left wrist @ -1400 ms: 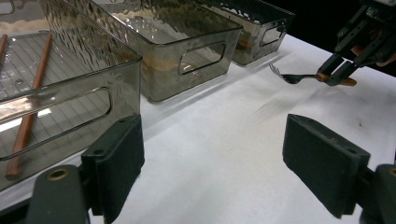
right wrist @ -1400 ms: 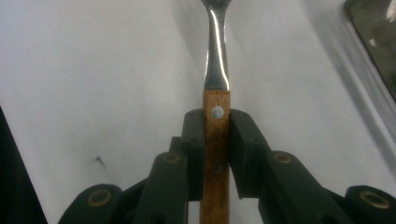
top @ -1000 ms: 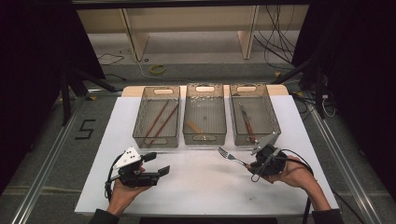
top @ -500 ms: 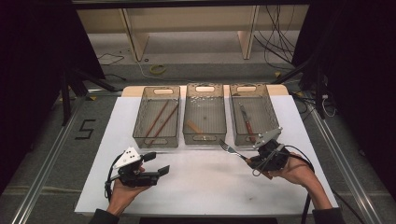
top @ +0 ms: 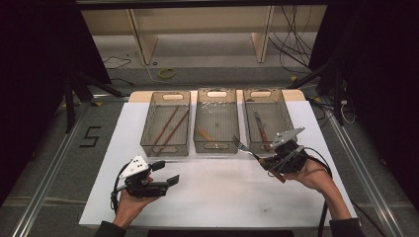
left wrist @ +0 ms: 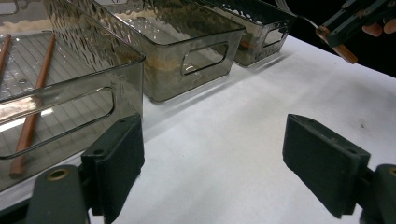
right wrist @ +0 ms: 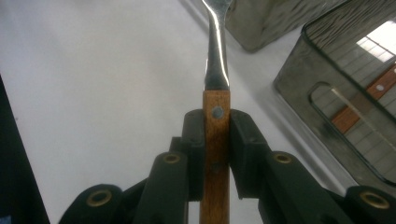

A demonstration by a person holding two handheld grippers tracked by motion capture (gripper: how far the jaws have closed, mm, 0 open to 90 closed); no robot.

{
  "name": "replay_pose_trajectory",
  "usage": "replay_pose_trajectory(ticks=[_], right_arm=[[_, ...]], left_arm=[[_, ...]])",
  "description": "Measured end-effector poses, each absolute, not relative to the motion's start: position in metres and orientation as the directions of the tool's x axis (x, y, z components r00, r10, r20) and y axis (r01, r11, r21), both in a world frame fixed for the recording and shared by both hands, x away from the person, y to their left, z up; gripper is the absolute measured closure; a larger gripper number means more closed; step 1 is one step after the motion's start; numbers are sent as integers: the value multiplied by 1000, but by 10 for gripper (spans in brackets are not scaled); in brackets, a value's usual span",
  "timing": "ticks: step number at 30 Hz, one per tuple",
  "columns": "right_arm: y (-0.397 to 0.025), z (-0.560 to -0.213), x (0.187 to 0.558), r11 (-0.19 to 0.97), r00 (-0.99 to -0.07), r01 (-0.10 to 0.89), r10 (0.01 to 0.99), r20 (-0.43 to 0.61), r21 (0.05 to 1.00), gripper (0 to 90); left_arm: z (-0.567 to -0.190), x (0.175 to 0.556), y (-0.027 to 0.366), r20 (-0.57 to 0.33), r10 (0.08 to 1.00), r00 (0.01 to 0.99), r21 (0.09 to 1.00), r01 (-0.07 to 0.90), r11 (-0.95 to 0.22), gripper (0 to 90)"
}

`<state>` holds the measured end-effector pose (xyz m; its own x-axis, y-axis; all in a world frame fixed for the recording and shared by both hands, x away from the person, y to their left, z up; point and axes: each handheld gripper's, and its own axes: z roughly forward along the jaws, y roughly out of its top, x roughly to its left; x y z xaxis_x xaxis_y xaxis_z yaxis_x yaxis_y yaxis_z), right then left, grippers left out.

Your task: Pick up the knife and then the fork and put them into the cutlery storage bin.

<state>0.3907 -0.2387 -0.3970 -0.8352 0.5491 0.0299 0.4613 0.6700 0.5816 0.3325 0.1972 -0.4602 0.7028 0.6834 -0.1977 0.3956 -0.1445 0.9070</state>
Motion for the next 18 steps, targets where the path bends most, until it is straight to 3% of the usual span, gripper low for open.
replay_pose_trajectory(ticks=[18], right_arm=[[-243,-377,405,603,-789,474,614,5,641,779]], left_arm=[[-460,333,198,-197,686,701,907,397,-144,200]])
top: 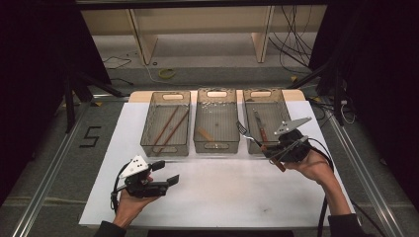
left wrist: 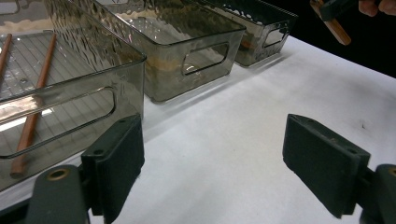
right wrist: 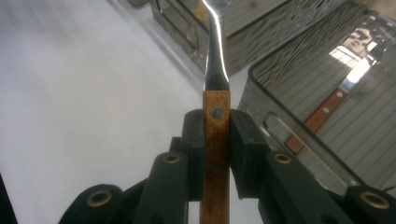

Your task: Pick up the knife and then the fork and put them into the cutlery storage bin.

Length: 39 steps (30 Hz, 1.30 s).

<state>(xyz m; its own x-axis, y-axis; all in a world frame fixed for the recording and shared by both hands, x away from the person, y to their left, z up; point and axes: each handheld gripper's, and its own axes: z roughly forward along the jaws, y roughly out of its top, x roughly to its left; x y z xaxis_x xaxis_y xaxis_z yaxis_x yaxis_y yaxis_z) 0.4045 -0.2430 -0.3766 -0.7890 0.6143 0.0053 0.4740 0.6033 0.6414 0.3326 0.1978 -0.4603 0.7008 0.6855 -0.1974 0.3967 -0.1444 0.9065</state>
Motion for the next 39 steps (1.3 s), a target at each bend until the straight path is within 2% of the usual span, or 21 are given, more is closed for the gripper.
replay_pose_trajectory(ticks=[39], right_arm=[[-248,-360,438,501,-719,495,695,11,710,779]], left_arm=[[-460,333,199,-213,682,699,907,402,-129,200]])
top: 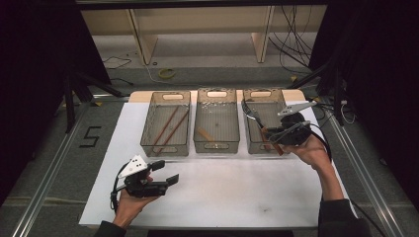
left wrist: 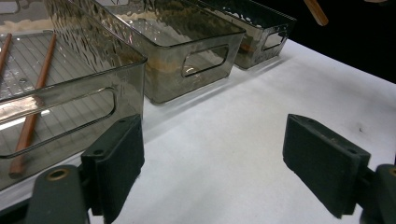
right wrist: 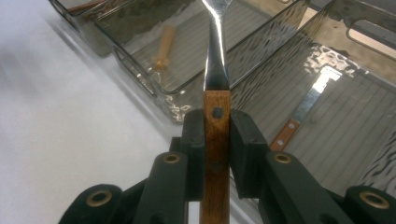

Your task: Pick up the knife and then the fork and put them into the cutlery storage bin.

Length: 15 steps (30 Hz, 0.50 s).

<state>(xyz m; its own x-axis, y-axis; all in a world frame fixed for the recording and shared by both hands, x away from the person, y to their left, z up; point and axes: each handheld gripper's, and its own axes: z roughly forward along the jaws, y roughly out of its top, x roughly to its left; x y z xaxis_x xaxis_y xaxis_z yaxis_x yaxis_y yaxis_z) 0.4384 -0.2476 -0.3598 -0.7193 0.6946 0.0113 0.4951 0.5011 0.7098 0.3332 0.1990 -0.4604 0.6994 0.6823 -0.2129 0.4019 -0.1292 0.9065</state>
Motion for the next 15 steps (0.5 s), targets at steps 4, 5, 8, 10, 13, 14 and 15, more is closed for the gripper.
replay_pose_trajectory(ticks=[4,5,8,10,13,14,15], right_arm=[[-249,-355,446,484,-700,507,714,13,713,779],[-250,-354,448,477,-694,511,720,15,715,779],[-250,-352,455,466,-680,517,733,14,718,779],[-251,-350,459,457,-669,527,743,17,717,778],[-252,-348,466,448,-656,532,754,15,719,779],[-252,-347,469,443,-650,536,760,16,719,779],[-253,-347,470,442,-647,538,762,16,718,779]], left_arm=[[-460,333,199,-213,682,700,907,401,-129,200],[-460,333,199,-213,682,700,907,401,-128,200],[-460,333,199,-212,681,701,907,401,-130,200],[-460,333,199,-212,681,701,907,400,-130,200],[-460,333,199,-213,681,701,907,401,-129,200],[-460,333,199,-213,681,701,907,401,-129,200],[-460,333,199,-213,681,701,907,401,-129,200]])
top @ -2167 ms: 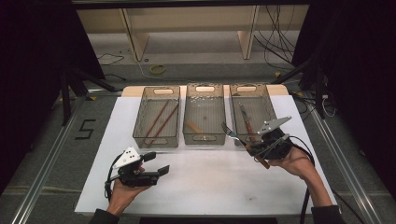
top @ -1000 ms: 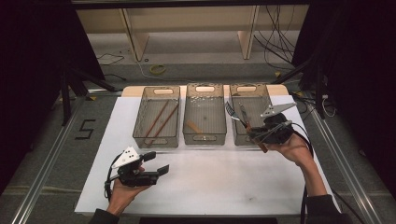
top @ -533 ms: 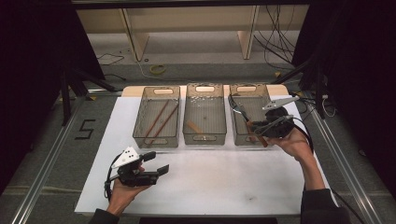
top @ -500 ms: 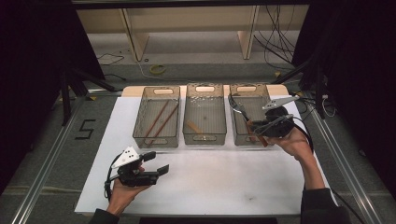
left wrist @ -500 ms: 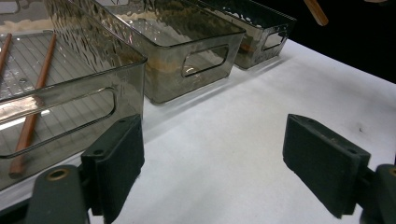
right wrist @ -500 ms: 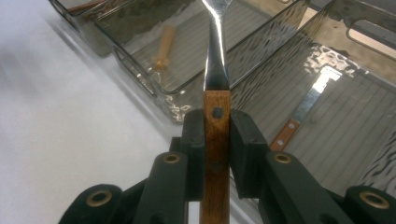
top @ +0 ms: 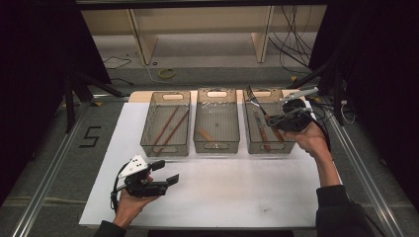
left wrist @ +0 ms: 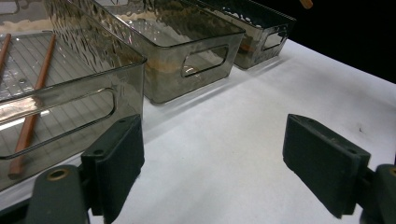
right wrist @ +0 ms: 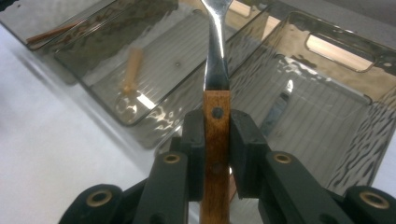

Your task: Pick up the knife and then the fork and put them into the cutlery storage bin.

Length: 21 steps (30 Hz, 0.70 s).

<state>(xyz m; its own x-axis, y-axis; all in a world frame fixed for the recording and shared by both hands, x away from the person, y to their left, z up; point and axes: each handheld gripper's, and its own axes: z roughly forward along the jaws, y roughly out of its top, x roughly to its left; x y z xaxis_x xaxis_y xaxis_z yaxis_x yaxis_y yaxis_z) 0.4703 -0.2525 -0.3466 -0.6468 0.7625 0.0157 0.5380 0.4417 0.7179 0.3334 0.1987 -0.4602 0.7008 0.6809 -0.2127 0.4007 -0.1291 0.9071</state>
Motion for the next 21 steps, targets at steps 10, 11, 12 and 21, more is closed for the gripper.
replay_pose_trajectory(ticks=[10,11,12,21], right_arm=[[-251,-343,490,422,-606,573,795,18,702,778],[-251,-344,491,421,-604,575,797,17,702,778],[-251,-344,492,417,-599,580,801,19,700,779],[-253,-351,506,379,-553,624,832,43,683,778]], left_arm=[[-460,334,199,-212,680,701,907,400,-129,200],[-460,334,199,-212,680,702,907,400,-130,200],[-460,334,199,-212,680,701,907,400,-130,200],[-460,334,199,-212,680,702,907,400,-131,200]])
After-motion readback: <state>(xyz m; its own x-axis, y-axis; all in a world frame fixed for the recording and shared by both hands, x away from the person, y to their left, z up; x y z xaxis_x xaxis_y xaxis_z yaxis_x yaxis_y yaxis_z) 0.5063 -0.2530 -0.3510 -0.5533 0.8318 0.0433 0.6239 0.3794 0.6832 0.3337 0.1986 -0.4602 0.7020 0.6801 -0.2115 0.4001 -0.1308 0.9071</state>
